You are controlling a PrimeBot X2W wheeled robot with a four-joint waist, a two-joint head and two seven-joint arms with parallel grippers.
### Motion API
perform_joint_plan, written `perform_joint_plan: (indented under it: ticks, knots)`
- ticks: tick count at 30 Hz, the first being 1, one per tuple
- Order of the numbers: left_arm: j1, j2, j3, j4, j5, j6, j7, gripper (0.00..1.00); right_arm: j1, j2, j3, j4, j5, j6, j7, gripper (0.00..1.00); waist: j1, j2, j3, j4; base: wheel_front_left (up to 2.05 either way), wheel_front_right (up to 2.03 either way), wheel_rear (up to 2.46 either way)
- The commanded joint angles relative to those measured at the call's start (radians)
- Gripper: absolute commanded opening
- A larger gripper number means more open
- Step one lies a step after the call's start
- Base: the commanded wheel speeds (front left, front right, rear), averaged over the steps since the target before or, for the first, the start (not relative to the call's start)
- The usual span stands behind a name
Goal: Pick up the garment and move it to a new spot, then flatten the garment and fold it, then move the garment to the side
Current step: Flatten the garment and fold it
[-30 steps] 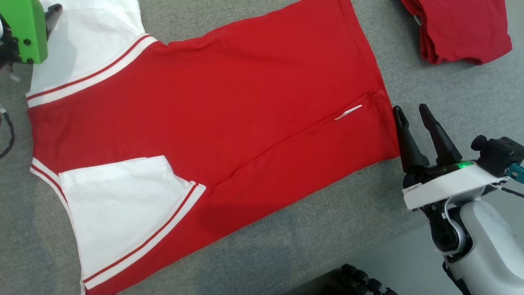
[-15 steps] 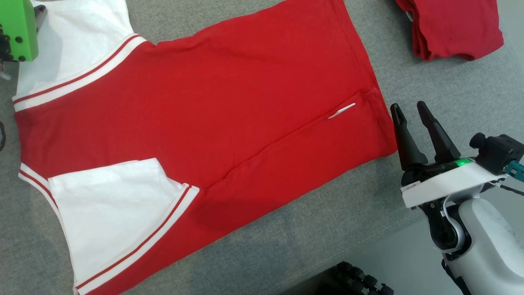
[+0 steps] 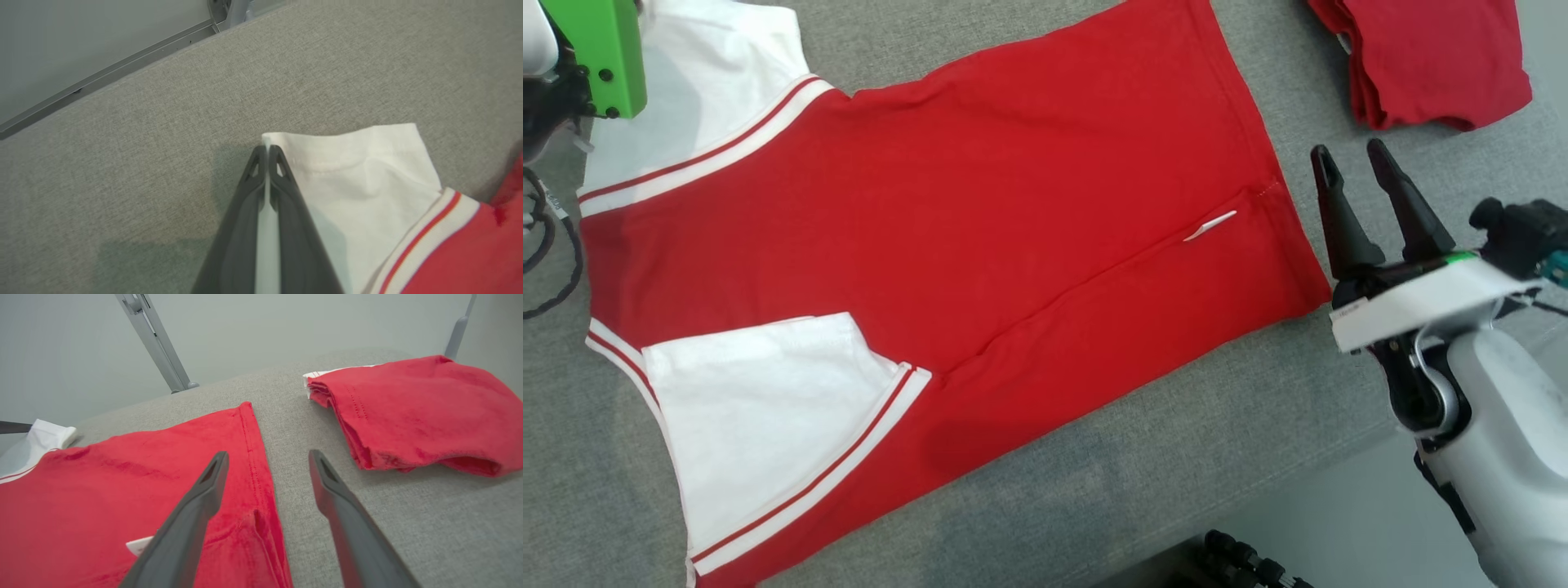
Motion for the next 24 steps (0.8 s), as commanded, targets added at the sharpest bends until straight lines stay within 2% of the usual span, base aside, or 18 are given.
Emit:
perform_joint_plan:
  ticks: [1,5,11,15,19,24]
  knots:
    - [0.018,0.006,-0.009,-0.01,-0.01,-0.002,-0.009,0.0,-0.046,0.001,0.014,0.034,-0.004,-0.001,0.019,1.0,0.0,0.0,-0.014,0.015,0.0,0.0,0.0]
    - [0.006,0.013,-0.036,-0.039,-0.039,-0.002,-0.024,0.0,-0.195,0.032,0.015,0.164,-0.003,0.0,0.148,1.0,0.0,0.0,-0.026,0.034,0.0,0.0,0.0]
    - [-0.027,0.018,-0.082,-0.077,-0.055,-0.003,-0.047,0.0,-0.439,0.059,0.032,0.371,-0.053,-0.001,0.41,1.0,0.0,0.0,-0.03,0.064,0.0,0.0,0.0]
    - [-0.044,0.013,-0.115,-0.105,-0.072,-0.002,-0.061,0.0,-0.567,0.087,0.03,0.501,-0.089,-0.001,0.537,1.0,0.0,0.0,-0.024,0.086,0.0,0.0,0.0]
    - [-0.064,0.011,-0.149,-0.133,-0.091,-0.003,-0.071,0.0,-0.664,0.11,0.023,0.609,-0.137,-0.001,0.587,1.0,0.0,0.0,-0.014,0.103,0.0,0.0,0.0]
    - [-0.088,0.018,-0.19,-0.158,-0.108,-0.002,-0.081,0.0,-0.741,0.13,0.012,0.723,-0.185,-0.001,0.587,1.0,0.0,0.0,-0.002,0.121,0.0,0.0,0.0]
